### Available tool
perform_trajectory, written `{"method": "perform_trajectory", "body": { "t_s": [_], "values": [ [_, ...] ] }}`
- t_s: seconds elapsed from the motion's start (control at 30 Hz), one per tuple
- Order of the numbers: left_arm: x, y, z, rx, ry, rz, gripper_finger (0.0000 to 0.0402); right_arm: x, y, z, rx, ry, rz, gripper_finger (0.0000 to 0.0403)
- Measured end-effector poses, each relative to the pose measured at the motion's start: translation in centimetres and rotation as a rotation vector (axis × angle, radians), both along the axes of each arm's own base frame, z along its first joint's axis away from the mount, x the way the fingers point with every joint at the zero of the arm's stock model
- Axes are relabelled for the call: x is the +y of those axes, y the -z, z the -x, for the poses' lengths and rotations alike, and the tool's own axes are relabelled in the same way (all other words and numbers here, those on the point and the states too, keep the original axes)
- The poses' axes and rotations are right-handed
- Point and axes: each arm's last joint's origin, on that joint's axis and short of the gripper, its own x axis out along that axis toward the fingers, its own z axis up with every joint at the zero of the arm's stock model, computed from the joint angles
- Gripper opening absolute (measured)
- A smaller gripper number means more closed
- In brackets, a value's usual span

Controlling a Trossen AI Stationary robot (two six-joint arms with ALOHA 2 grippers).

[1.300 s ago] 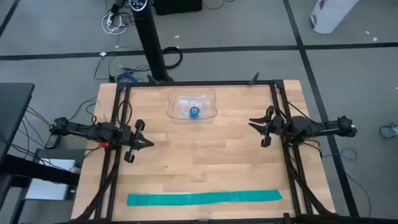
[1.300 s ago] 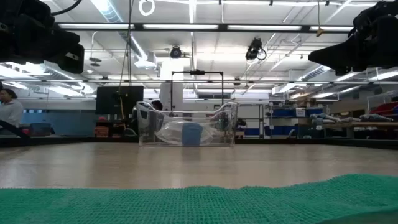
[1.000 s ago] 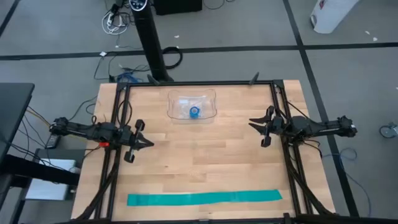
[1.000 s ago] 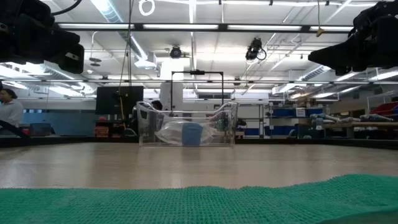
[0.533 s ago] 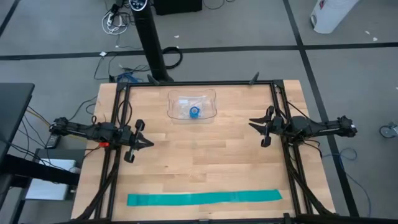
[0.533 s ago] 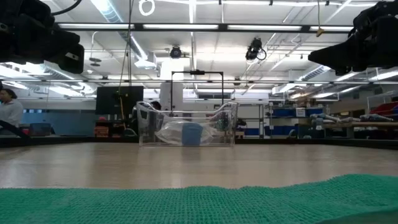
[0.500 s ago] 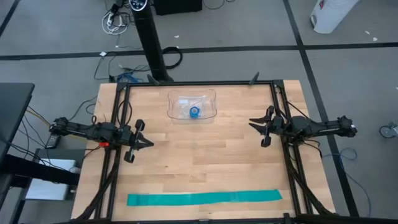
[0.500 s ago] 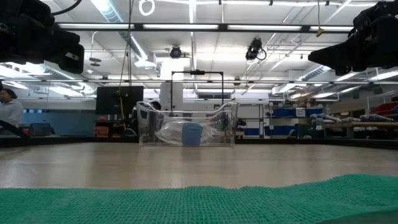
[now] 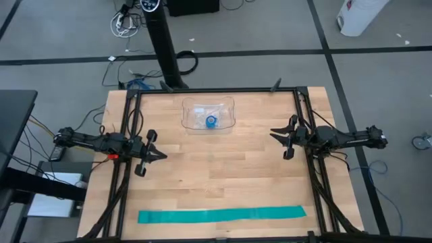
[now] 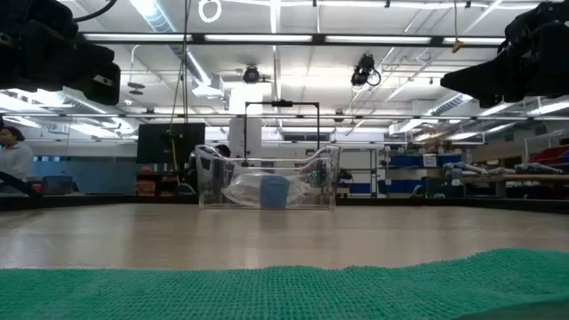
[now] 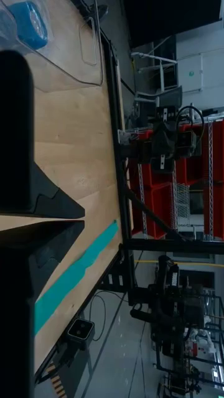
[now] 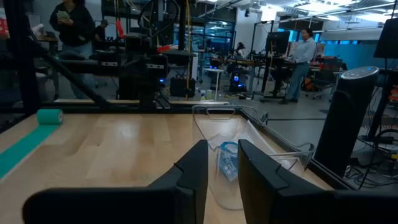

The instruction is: Roll bandage

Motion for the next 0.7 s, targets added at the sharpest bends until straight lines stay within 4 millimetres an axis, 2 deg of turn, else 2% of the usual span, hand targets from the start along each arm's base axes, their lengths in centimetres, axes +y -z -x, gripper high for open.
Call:
{"method": "perform_trajectory", "body": {
  "t_s": [0.43, 0.7],
  "values": [
    [0.0, 0.0, 0.0, -0.003, 0.0, 0.0, 0.0023, 0.0, 0.0, 0.0, 0.0, 0.0, 0.0, 0.0077],
    [0.1, -1.3, 0.1, -0.133, -0.021, 0.013, 0.0023, 0.0, 0.0, 0.0, 0.0, 0.0, 0.0, 0.0077]
  ]
}}
